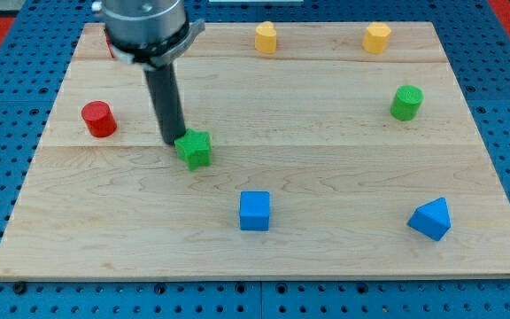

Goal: Push the green star to the center

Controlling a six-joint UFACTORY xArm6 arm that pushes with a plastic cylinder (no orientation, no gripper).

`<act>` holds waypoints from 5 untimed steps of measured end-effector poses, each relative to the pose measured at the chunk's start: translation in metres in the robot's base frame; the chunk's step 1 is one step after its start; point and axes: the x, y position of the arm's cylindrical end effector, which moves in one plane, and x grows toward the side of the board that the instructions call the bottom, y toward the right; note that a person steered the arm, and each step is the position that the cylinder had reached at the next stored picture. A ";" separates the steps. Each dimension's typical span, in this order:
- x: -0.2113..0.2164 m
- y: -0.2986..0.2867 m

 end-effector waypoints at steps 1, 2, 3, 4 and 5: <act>0.057 -0.005; 0.047 0.017; -0.002 0.040; -0.037 0.051; -0.043 0.063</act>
